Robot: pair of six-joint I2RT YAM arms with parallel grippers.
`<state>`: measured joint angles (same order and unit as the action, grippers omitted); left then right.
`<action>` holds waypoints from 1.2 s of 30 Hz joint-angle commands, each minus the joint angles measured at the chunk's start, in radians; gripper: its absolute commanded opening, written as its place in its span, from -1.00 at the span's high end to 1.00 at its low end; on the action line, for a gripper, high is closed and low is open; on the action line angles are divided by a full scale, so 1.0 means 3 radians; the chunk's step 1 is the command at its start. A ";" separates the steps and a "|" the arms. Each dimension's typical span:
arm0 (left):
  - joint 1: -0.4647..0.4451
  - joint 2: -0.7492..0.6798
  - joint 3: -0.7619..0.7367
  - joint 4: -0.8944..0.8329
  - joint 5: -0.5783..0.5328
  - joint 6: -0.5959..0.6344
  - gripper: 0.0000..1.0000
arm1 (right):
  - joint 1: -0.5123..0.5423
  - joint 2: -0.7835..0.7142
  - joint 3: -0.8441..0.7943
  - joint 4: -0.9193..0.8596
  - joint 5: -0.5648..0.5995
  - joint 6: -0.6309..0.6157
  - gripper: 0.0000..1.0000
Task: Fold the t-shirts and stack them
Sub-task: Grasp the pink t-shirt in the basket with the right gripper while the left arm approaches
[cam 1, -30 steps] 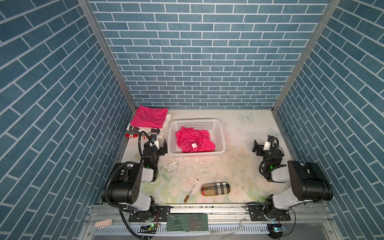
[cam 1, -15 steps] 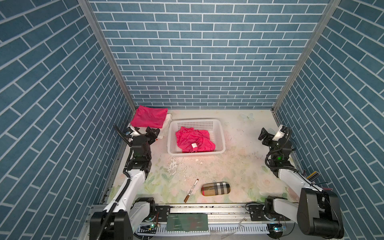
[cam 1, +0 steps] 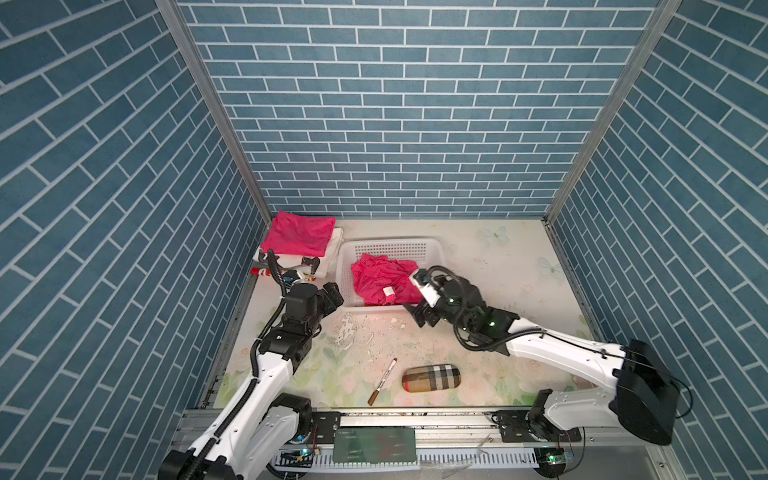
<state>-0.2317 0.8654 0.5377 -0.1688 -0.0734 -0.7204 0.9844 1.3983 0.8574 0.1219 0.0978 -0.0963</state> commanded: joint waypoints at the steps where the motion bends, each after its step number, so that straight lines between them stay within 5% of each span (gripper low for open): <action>1: 0.0013 -0.0017 0.0127 -0.0429 0.0180 0.0108 -0.77 | 0.0164 0.0340 0.0290 -0.0412 0.0215 -0.0542 -0.78; 11: 0.0167 -0.0394 0.0027 -0.0435 0.0445 0.0168 -0.77 | 0.0248 0.1359 0.0962 -0.0646 0.0829 -0.0875 -0.34; 19: 0.0151 -0.0432 0.0087 -0.0301 0.0605 0.0229 -0.77 | -0.0052 0.1311 0.1045 -0.0727 0.0923 -0.0568 0.72; 21: -0.0024 -0.0494 -0.0025 -0.0052 0.0558 0.0132 -0.77 | -0.0202 0.1232 0.1103 -0.0825 0.1014 -0.0334 0.93; 26: -0.0719 -0.0365 -0.0065 0.0459 0.0132 0.0001 -0.77 | -0.0661 0.1169 0.1161 -0.1045 0.1290 -0.0076 0.93; 36: -0.1968 0.1019 0.0848 0.0808 -0.0821 0.0385 -0.77 | -0.2081 0.1285 0.1329 -0.1084 0.1103 0.0065 1.00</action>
<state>-0.7658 1.1007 0.7242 0.0128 -0.2039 -0.6506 0.4053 1.7992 1.1942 -0.2119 0.4267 -0.1413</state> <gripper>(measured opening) 0.886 0.126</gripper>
